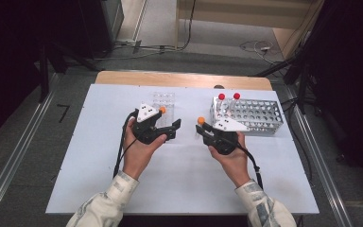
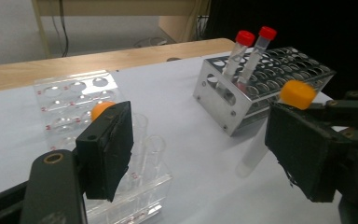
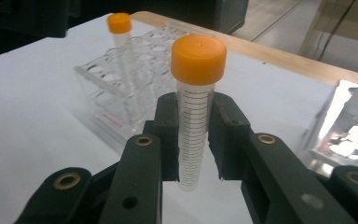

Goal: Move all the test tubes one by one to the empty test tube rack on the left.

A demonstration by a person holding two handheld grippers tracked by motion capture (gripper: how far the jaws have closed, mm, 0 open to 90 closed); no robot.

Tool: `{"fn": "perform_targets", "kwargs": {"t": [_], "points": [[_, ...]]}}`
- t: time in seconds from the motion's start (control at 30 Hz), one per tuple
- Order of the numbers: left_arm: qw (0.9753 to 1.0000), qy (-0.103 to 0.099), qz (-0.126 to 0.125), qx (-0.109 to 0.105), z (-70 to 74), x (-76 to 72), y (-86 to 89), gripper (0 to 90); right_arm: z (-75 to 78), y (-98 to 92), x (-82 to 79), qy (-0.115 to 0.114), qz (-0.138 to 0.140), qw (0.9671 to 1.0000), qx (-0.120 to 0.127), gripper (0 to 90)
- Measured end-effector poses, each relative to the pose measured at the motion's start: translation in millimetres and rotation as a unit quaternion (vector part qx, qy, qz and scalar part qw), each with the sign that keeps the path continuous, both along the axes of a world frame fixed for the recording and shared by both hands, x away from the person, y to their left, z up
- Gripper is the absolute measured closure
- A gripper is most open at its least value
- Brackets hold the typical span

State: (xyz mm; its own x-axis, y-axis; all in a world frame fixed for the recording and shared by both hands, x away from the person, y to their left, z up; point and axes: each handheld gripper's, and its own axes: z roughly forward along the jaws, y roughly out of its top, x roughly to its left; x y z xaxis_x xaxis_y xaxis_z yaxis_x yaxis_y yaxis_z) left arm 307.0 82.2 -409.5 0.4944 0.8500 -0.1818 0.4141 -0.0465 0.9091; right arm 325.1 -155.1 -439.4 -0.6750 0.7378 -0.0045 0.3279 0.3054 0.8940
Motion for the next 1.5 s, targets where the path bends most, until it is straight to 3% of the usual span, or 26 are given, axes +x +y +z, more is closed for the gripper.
{"fn": "perform_targets", "kwargs": {"t": [0.2, 0.43, 0.87, 1.07, 1.1, 1.2, 1.27, 1.4, 1.5], "points": [[0.9993, -0.011, -0.033, 0.008, 0.0, -7.9, -13.6, 26.0, -5.9, 16.0, -6.1, 0.005, 0.020, 0.9998, -0.004, 71.2], [0.9984, -0.015, -0.053, 0.016, -4.4, -9.8, -21.7, 41.5, -7.5, 28.5, -11.1, 0.008, 0.035, 0.9994, -0.004, 71.2], [0.9972, -0.013, -0.063, 0.037, -8.4, -9.3, -25.4, 68.7, -5.3, 37.5, -15.8, 0.007, 0.047, 0.9989, 0.000, 71.2], [0.9970, -0.017, -0.065, 0.038, -7.3, -10.5, -24.4, 71.2, -5.0, 37.6, -16.4, 0.008, 0.049, 0.9988, 0.002, 70.6], [0.9971, -0.019, -0.064, 0.038, -6.4, -11.0, -23.6, 71.3, -4.5, 37.6, -16.9, 0.012, 0.051, 0.9986, 0.006, 67.4], [0.9976, -0.026, -0.056, 0.030, -2.9, -11.9, -19.4, 71.4, -3.7, 38.2, -18.3, 0.026, 0.065, 0.9974, 0.017, 45.9], [0.9979, -0.028, -0.051, 0.027, -0.6, -12.3, -15.7, 71.4, -3.5, 37.9, -20.7, 0.023, 0.065, 0.9975, 0.015, 36.2], [0.9985, -0.023, -0.046, 0.015, 3.9, -13.6, -8.0, 71.4, -1.8, 34.2, -23.0, 0.017, 0.060, 0.9978, 0.023, 26.5], [0.9989, -0.022, -0.039, 0.015, 6.7, -14.9, -3.2, 71.4, 0.2, 30.6, -23.5, 0.014, 0.058, 0.9979, 0.028, 24.5]]}}
